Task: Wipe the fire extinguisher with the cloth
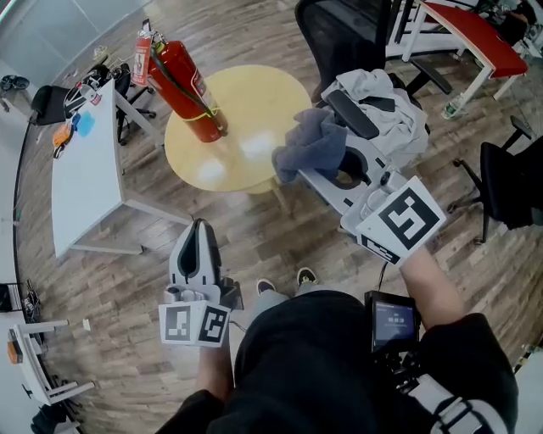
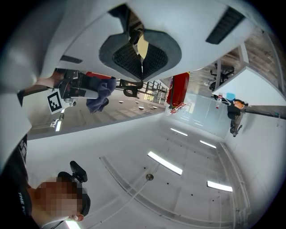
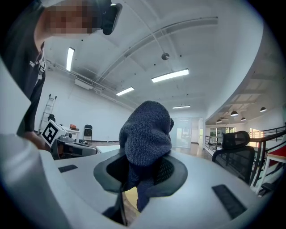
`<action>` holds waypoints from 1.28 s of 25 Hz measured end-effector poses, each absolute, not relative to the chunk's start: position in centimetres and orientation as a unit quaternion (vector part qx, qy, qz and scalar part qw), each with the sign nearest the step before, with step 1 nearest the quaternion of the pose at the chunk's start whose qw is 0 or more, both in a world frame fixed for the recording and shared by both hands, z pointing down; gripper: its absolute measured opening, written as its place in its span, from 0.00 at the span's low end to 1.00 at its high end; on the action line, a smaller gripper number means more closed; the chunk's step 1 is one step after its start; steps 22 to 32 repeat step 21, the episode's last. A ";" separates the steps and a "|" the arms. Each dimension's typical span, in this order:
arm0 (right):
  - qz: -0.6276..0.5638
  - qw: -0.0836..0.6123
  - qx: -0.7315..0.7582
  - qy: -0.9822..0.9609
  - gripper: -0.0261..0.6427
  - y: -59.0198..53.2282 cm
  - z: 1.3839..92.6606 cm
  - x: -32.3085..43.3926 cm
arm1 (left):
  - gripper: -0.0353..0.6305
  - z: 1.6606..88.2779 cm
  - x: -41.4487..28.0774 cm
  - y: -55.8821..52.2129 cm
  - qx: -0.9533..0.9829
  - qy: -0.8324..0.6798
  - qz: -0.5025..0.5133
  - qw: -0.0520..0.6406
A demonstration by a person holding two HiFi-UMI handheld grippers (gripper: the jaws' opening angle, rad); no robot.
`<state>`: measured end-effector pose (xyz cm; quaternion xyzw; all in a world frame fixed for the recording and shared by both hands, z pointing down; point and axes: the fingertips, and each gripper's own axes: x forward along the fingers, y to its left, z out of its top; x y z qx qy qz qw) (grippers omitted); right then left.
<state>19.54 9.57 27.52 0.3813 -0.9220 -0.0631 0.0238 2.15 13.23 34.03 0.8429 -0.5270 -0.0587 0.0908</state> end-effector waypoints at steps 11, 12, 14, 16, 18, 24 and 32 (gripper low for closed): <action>-0.068 0.033 0.368 -0.927 0.18 10.4 27.8 17.3 | 0.09 34.1 1.3 14.3 0.842 -0.529 -0.058 0.089; -0.069 0.032 0.366 -0.928 0.18 10.4 27.8 17.0 | 0.09 34.1 1.1 14.3 0.842 -0.529 -0.057 0.089; -0.070 0.030 0.365 -0.928 0.18 10.2 27.6 16.8 | 0.09 33.9 1.1 14.2 0.842 -0.529 -0.057 0.087; -0.068 0.027 0.364 -0.928 0.18 10.1 27.5 16.8 | 0.09 33.6 1.2 14.2 0.843 -0.528 -0.058 0.085; -0.068 0.026 0.362 -0.929 0.18 10.3 27.6 16.6 | 0.09 33.5 1.2 14.3 0.843 -0.527 -0.059 0.083; -0.070 0.028 0.359 -0.930 0.18 10.6 27.8 16.4 | 0.09 33.6 1.2 14.5 0.844 -0.526 -0.059 0.081; -0.070 0.028 0.359 -0.930 0.18 10.6 27.8 16.4 | 0.09 33.6 1.2 14.5 0.844 -0.526 -0.059 0.081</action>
